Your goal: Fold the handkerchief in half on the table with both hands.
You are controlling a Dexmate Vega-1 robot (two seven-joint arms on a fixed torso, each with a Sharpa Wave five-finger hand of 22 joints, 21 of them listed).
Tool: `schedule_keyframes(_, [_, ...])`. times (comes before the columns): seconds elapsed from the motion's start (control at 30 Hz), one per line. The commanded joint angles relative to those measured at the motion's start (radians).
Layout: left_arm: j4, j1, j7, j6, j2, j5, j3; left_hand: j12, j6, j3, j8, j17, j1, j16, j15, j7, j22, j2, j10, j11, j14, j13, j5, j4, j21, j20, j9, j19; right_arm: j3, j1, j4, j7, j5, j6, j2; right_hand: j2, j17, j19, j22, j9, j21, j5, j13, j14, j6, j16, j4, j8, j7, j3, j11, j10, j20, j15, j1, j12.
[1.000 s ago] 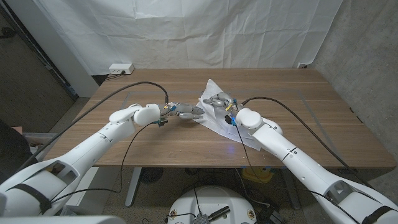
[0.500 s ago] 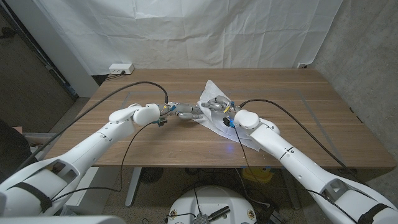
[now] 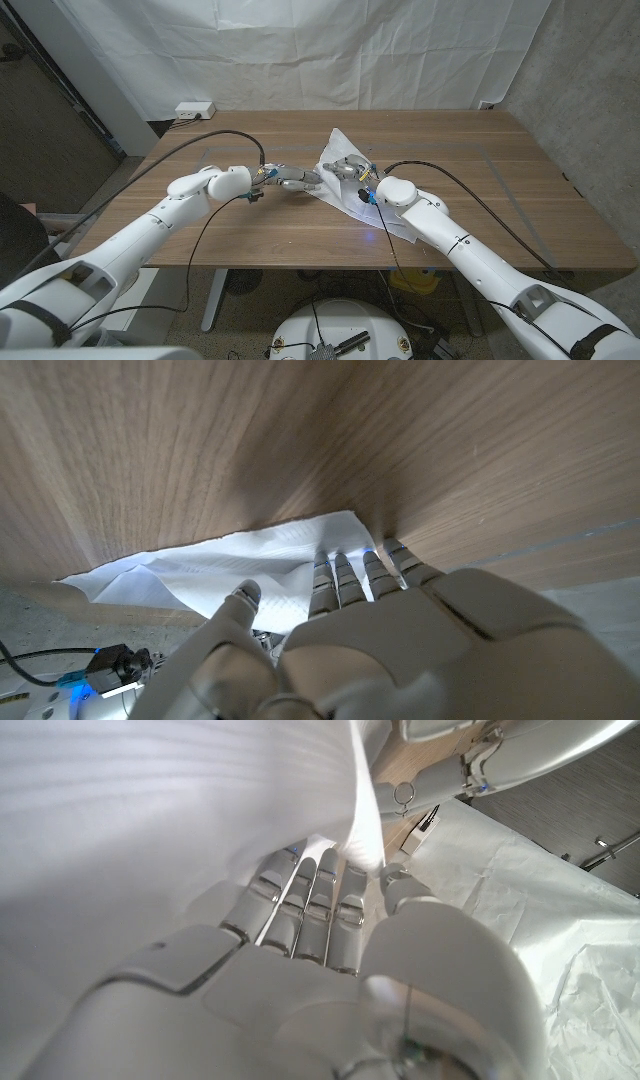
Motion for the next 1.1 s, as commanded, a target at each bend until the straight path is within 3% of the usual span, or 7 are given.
schedule_keyframes(0.03, [-0.157, 0.087, -0.024, 0.074, 0.074, -0.016, -0.083, 0.003, -0.003, 0.0, -0.001, 0.0, -0.003, -0.004, -0.014, -0.002, 0.0, 0.009, -0.002, 0.003, -0.008, 0.001, 0.006, 0.004, -0.004, -0.002, 0.002, -0.004, 0.012, -0.005, 0.013, -0.005, 0.003, 0.023, 0.005, -0.005, -0.001, 0.0, 0.003, 0.001, -0.002, -0.002, 0.002, 0.0, -0.01, -0.002, 0.012, -0.007, 0.006, -0.009, 0.014, 0.0, 0.01, 0.012, -0.027, 0.001])
schedule_keyframes(0.47, [-0.295, 0.181, 0.009, 0.127, 0.123, -0.027, -0.179, 0.004, -0.011, -0.001, -0.002, 0.0, -0.004, -0.003, -0.01, -0.01, 0.001, 0.007, -0.001, 0.006, -0.005, 0.001, 0.005, 0.004, -0.006, 0.001, 0.002, -0.003, 0.025, -0.016, 0.013, -0.002, 0.022, 0.034, 0.014, -0.004, 0.0, 0.003, 0.003, -0.003, -0.001, -0.003, 0.002, -0.001, -0.027, -0.003, 0.052, -0.027, 0.029, -0.036, 0.034, -0.004, 0.022, 0.028, -0.102, 0.004])
schedule_keyframes(0.67, [-0.354, 0.213, 0.042, 0.137, 0.131, -0.02, -0.219, 0.004, -0.012, -0.002, -0.001, 0.0, -0.004, -0.001, -0.003, -0.01, 0.001, 0.006, 0.001, 0.011, -0.001, 0.001, 0.005, 0.004, -0.006, 0.006, 0.002, -0.001, 0.033, -0.022, 0.012, -0.01, 0.025, 0.047, 0.017, -0.002, -0.001, 0.006, 0.003, -0.003, 0.0, -0.002, 0.002, -0.002, -0.031, -0.005, 0.056, -0.032, 0.027, -0.037, 0.035, -0.004, 0.027, 0.029, -0.111, 0.005])
schedule_keyframes(0.87, [-0.32, 0.222, 0.127, 0.12, 0.102, -0.012, -0.234, 0.005, -0.02, -0.001, -0.003, 0.0, -0.004, 0.002, -0.001, -0.01, 0.001, 0.007, 0.002, 0.01, 0.009, 0.001, 0.005, 0.004, -0.007, 0.01, 0.003, 0.001, 0.052, -0.034, 0.01, -0.013, 0.045, 0.057, 0.021, 0.001, -0.005, 0.008, 0.003, -0.005, 0.0, 0.0, 0.002, -0.006, -0.076, -0.01, 0.057, -0.056, 0.018, -0.034, 0.038, -0.01, 0.03, 0.036, -0.12, 0.005])
schedule_keyframes(1.1, [-0.195, 0.172, 0.171, 0.084, 0.051, -0.035, -0.202, 0.001, -0.048, 0.004, -0.009, 0.0, -0.001, 0.0, 0.002, -0.003, 0.001, 0.017, -0.008, 0.012, 0.01, 0.001, 0.007, 0.004, -0.007, 0.016, 0.003, 0.005, 0.063, -0.049, -0.025, -0.043, 0.024, 0.066, 0.007, 0.003, -0.009, 0.001, 0.003, -0.008, -0.004, 0.0, 0.002, -0.017, -0.161, -0.014, 0.058, -0.104, -0.004, -0.03, 0.035, -0.033, 0.041, 0.047, -0.138, 0.001])
